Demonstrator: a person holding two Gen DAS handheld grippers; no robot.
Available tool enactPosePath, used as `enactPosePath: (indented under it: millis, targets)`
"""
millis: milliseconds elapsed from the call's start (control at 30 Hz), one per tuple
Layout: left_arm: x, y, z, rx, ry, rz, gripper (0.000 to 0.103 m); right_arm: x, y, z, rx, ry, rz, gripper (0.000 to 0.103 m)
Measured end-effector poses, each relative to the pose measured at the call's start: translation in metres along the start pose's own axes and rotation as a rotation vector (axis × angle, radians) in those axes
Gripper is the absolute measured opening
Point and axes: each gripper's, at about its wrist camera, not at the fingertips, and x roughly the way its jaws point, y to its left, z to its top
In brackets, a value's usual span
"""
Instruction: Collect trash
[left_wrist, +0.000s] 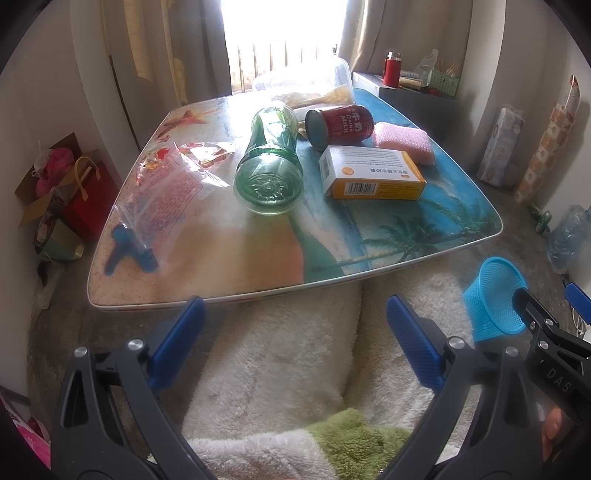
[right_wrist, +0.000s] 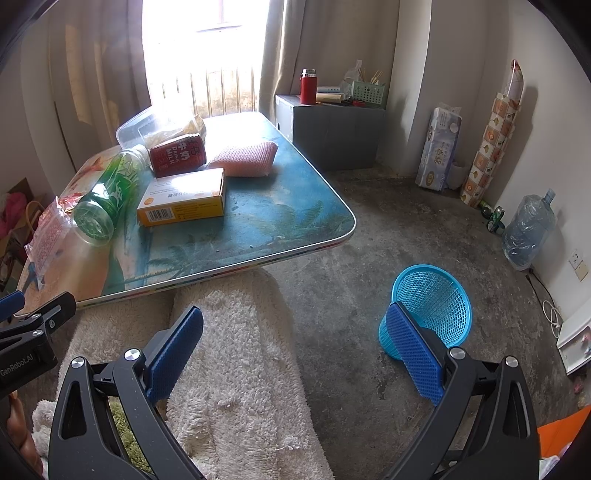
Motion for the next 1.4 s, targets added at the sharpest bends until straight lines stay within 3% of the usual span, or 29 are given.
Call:
enactPosePath:
  millis: [1400]
  targets:
    - [-0.0009,0.003,0.0003,0.003,0.0,0.006,0.094,0.0011,-0.0014,-0.0007,0.0,0.003,0.003,0.097]
